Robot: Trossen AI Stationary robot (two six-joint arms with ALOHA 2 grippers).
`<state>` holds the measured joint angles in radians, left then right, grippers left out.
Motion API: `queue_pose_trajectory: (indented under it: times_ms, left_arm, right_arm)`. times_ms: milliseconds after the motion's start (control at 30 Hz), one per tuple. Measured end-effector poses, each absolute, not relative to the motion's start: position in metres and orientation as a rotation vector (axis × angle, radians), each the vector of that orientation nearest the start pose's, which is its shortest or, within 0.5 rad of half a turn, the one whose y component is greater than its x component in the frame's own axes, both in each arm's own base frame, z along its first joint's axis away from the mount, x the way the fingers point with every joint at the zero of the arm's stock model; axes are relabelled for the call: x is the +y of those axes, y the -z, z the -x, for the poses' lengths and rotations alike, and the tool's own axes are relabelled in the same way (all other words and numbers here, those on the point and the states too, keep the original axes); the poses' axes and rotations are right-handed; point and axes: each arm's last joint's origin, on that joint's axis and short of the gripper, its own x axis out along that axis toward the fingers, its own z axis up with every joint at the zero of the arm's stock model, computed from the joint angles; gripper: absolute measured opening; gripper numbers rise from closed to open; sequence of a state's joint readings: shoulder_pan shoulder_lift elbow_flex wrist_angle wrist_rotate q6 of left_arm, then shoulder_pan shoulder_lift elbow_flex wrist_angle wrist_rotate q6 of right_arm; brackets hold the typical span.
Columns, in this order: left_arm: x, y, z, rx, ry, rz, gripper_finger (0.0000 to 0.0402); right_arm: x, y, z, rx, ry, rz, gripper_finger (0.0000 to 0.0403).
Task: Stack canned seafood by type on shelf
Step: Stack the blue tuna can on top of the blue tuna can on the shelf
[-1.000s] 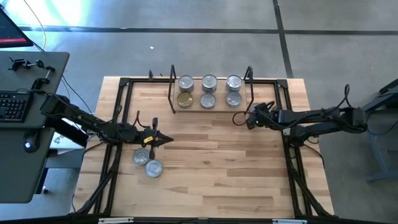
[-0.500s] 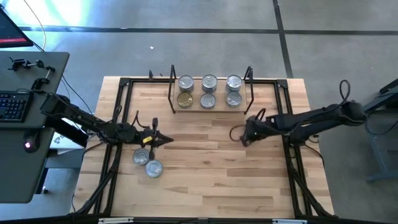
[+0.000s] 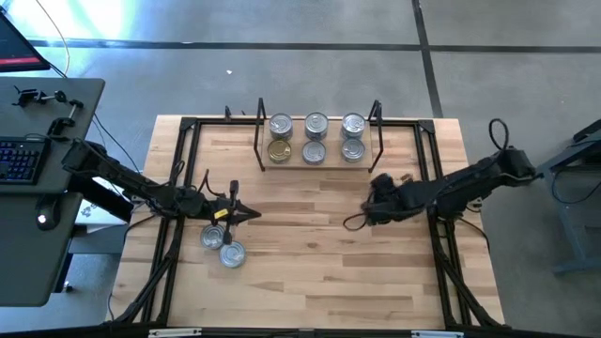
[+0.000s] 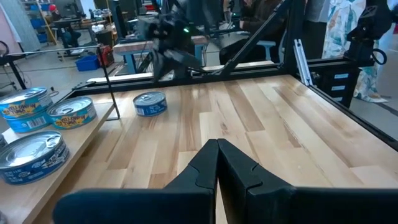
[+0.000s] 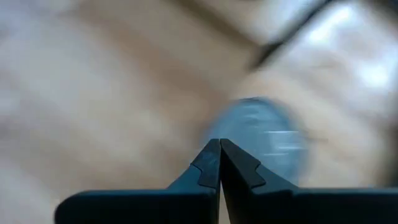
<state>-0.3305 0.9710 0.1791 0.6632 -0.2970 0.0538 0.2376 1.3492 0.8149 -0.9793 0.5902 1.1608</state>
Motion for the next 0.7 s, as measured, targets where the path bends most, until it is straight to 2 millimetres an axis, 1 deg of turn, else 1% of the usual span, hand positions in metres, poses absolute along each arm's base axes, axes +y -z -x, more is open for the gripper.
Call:
queue_pose_trajectory:
  times_ms: [67,133,267,367,400,467,567,633,700]
  left_arm:
    - [-0.051,-0.177,-0.173,0.122,0.037,-0.093,0.0]
    - [-0.051,-0.177,-0.173,0.122,0.037,-0.093,0.0]
    - [-0.05,-0.177,-0.173,0.122,0.036,-0.093,0.0]
    - [-0.05,-0.177,-0.173,0.122,0.035,-0.094,0.0]
    - [-0.05,-0.177,-0.173,0.121,0.035,-0.094,0.0]
    - [-0.05,-0.178,-0.174,0.114,0.035,-0.093,0.0]
    - [-0.051,-0.18,-0.174,0.092,0.034,-0.087,0.0]
    - [-0.051,-0.18,-0.174,0.087,0.033,-0.085,0.0]
    - [-0.051,-0.181,-0.174,0.084,0.033,-0.084,0.0]
  right_arm:
    - [0.025,-0.2,-0.2,1.03,1.077,-0.333,0.0]
    - [0.019,-0.196,-0.196,1.08,1.11,-0.356,0.0]
    - [0.013,-0.171,-0.193,1.154,1.038,-0.444,0.0]
    - [0.011,-0.155,-0.194,1.118,0.98,-0.511,0.0]
    - [0.011,-0.153,-0.198,1.078,0.948,-0.523,0.0]
    - [0.012,-0.152,-0.212,0.964,0.838,-0.574,0.0]
    - [0.015,-0.157,-0.234,0.783,0.698,-0.617,0.0]
    - [0.017,-0.162,-0.251,0.657,0.601,-0.595,0.0]
    - [0.02,-0.168,-0.263,0.564,0.512,-0.532,0.0]
